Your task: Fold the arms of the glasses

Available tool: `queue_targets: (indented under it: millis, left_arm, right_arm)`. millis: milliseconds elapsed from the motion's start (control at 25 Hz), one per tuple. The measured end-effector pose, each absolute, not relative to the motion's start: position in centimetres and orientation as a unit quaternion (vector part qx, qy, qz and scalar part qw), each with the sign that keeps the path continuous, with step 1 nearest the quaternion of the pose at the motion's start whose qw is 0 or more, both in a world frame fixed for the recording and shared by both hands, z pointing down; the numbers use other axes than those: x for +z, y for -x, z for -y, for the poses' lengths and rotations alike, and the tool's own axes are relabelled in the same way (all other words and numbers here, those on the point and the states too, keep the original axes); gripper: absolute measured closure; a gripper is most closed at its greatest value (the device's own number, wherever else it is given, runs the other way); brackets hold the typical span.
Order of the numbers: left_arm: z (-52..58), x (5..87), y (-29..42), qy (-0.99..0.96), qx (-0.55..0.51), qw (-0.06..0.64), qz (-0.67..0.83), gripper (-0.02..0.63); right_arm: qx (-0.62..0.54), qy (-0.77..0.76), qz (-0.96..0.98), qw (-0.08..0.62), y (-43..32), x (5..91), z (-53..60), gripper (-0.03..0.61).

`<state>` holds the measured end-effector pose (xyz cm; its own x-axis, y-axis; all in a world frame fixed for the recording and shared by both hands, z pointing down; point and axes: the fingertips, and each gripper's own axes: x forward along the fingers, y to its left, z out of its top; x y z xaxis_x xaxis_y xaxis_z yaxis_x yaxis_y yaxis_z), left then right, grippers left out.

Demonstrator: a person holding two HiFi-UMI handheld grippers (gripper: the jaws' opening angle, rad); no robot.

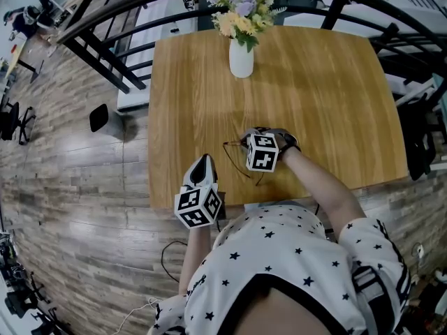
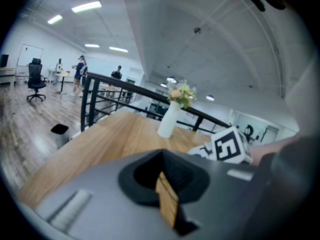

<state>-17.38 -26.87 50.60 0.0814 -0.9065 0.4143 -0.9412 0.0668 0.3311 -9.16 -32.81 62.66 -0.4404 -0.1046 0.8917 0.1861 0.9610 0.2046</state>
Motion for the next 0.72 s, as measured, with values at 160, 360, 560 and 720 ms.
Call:
queue_targets:
  millis: [160, 360, 560, 720]
  left_arm:
    - [27.0, 50.5, 17.0, -0.687, 0.035, 0.272, 0.672, 0.607]
    - [26.5, 50.4, 16.7, -0.694, 0.038, 0.271, 0.666, 0.607]
    - [25.8, 50.6, 16.2, -0.701, 0.041, 0.272, 0.658, 0.607]
    - [25.0, 50.5, 15.7, -0.707, 0.041, 0.271, 0.651, 0.607]
  right_arm:
    - [-0.141, 0.018, 0.838, 0.526, 9.1, 62.3, 32.9, 0.546]
    - [-0.142, -0.001, 0.842, 0.520, 9.0, 61.3, 32.9, 0.546]
    - [-0.145, -0.026, 0.848, 0.510, 9.0, 60.0, 32.6, 0.546]
    - [-0.146, -0.045, 0.850, 0.504, 8.8, 58.9, 32.2, 0.548]
